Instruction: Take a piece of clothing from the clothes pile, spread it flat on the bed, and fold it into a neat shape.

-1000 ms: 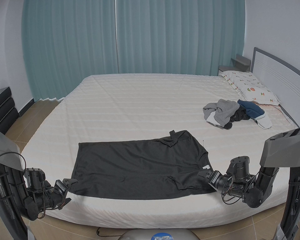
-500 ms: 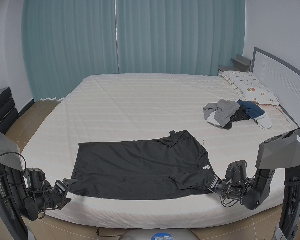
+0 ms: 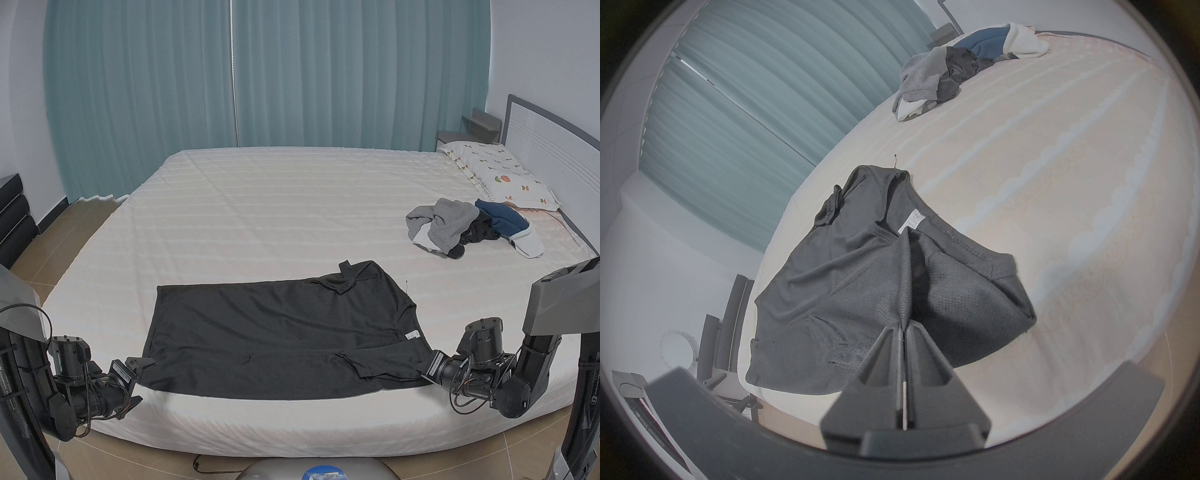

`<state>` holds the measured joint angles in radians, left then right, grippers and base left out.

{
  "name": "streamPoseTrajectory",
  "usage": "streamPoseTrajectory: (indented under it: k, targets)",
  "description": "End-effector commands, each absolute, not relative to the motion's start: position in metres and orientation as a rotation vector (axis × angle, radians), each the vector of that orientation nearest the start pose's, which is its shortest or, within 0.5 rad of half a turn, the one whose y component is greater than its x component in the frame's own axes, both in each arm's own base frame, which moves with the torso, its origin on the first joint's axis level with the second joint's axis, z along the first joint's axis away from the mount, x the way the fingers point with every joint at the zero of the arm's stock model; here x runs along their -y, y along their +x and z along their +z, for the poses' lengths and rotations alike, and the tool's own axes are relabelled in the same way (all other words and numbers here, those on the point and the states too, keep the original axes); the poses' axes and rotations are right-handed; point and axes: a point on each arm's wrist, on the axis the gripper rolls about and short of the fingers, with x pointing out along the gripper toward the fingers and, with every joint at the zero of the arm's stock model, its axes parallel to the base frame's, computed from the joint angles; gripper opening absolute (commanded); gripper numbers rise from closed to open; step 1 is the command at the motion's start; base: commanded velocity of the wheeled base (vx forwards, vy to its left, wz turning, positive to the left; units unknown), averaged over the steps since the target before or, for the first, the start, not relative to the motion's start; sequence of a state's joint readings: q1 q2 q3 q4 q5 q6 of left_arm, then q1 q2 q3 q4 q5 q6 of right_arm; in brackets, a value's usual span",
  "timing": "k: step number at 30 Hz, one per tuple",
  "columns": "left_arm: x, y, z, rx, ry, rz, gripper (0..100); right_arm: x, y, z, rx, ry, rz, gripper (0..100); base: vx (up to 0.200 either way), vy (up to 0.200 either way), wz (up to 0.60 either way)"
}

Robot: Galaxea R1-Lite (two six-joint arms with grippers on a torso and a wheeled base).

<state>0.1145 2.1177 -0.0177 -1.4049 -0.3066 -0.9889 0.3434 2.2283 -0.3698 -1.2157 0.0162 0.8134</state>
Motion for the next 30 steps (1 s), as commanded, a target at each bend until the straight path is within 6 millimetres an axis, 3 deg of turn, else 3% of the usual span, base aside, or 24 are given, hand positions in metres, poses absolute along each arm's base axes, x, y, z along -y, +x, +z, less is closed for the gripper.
streamPoseTrajectory:
  k: [1,2,10,14,19,30]
  targets:
    - [-0.017,0.208,0.002,-0.731,-1.093,0.175,100,-0.097,0.269,-0.012,-0.74,0.668,0.069,0,0.0,0.0,0.0]
    - [-0.017,0.209,0.002,-0.73,-1.092,0.174,100,-0.097,0.269,-0.012,-0.741,0.662,0.071,100,0.0,0.0,0.0]
    - [-0.017,0.209,0.002,-0.73,-1.092,0.174,100,-0.096,0.269,-0.009,-0.727,0.659,0.076,100,0.0,0.0,0.0]
    - [-0.017,0.209,0.002,-0.729,-1.092,0.177,100,-0.09,0.274,0.015,-0.639,0.688,0.092,100,0.0,0.0,0.0]
    - [-0.018,0.209,0.002,-0.722,-1.092,0.179,100,-0.078,0.279,0.031,-0.568,0.717,0.077,100,0.0,0.0,0.0]
    - [-0.021,0.211,0.009,-0.662,-1.082,0.211,100,-0.077,0.283,0.029,-0.569,0.724,0.072,100,0.0,0.0,0.0]
